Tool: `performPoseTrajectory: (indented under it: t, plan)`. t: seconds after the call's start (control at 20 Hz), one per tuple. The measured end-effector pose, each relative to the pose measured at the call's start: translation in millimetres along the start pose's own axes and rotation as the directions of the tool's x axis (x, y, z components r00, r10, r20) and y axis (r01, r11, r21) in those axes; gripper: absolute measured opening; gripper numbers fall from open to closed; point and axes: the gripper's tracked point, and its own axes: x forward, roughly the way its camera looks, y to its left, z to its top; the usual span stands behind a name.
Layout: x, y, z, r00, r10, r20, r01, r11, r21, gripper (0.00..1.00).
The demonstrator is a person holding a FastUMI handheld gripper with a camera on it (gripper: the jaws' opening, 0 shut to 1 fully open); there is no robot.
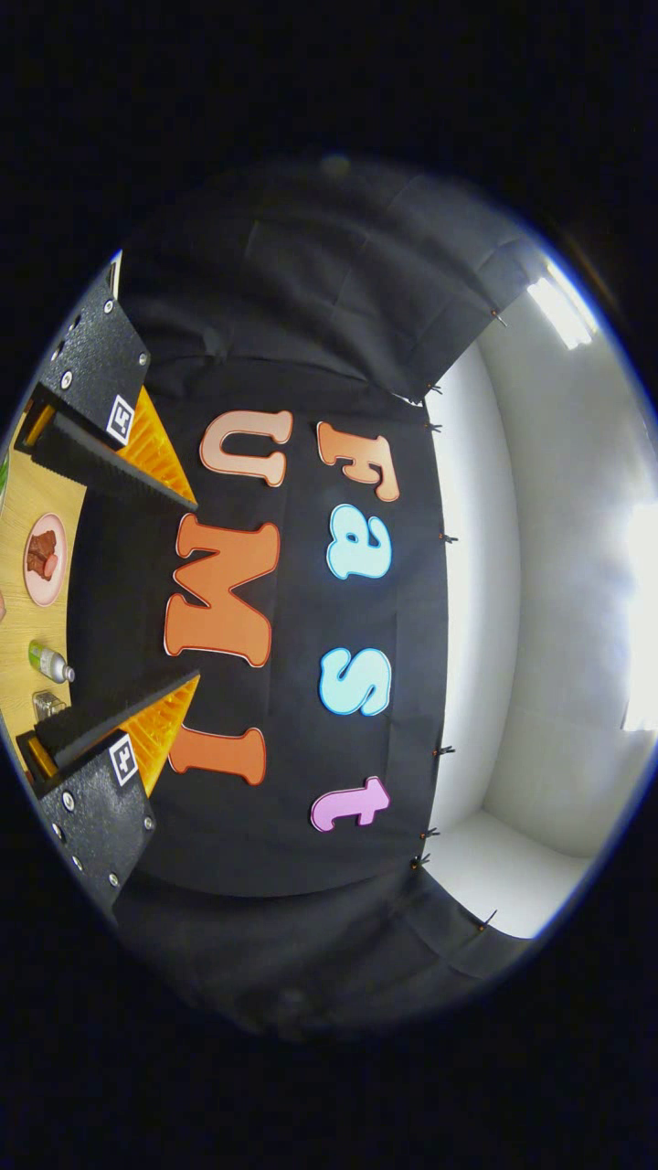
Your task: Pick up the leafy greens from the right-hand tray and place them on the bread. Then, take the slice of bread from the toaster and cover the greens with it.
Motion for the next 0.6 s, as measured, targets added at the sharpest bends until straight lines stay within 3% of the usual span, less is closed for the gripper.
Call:
performPoseTrajectory:
  t: [0.6]
  plan:
    - [-12.1, -20.1, -15.5, 0.997, -0.06, -0.043, 0.06, 0.998, -0.013, 0.99]
